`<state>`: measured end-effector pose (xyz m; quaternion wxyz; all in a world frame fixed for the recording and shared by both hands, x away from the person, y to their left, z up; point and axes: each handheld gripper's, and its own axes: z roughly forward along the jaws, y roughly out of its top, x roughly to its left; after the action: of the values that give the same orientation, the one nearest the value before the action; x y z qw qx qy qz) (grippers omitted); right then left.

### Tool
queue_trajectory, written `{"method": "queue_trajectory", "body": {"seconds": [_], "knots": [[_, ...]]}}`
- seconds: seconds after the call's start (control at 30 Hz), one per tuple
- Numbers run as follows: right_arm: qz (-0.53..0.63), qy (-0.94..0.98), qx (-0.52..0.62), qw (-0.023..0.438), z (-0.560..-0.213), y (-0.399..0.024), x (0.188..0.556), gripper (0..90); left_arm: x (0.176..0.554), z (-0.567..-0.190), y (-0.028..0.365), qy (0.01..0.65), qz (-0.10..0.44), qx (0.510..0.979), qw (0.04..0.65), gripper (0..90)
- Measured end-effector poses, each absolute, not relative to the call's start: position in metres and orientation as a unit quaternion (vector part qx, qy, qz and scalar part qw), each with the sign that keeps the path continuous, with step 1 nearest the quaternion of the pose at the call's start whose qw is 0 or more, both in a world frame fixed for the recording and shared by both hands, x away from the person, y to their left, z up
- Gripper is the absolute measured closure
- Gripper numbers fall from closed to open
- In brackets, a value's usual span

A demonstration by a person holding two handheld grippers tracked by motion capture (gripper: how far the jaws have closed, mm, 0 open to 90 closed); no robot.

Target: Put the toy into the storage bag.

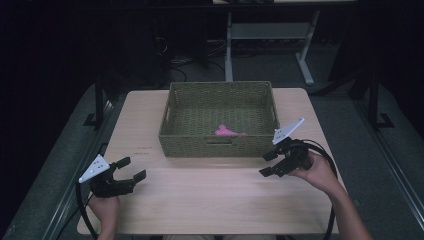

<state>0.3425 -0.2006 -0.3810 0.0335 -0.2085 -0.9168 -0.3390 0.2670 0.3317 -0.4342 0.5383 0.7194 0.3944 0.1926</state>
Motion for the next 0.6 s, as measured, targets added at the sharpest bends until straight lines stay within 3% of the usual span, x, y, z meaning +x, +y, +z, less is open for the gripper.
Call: {"method": "queue_trajectory", "body": {"seconds": [0.6], "knots": [[-0.331, -0.913, -0.239, 0.027, -0.408, -0.219, 0.321, 33.8, 0.266, -0.434, 0.332, 0.391, 0.195, 0.724, 0.534, 13.5]]}}
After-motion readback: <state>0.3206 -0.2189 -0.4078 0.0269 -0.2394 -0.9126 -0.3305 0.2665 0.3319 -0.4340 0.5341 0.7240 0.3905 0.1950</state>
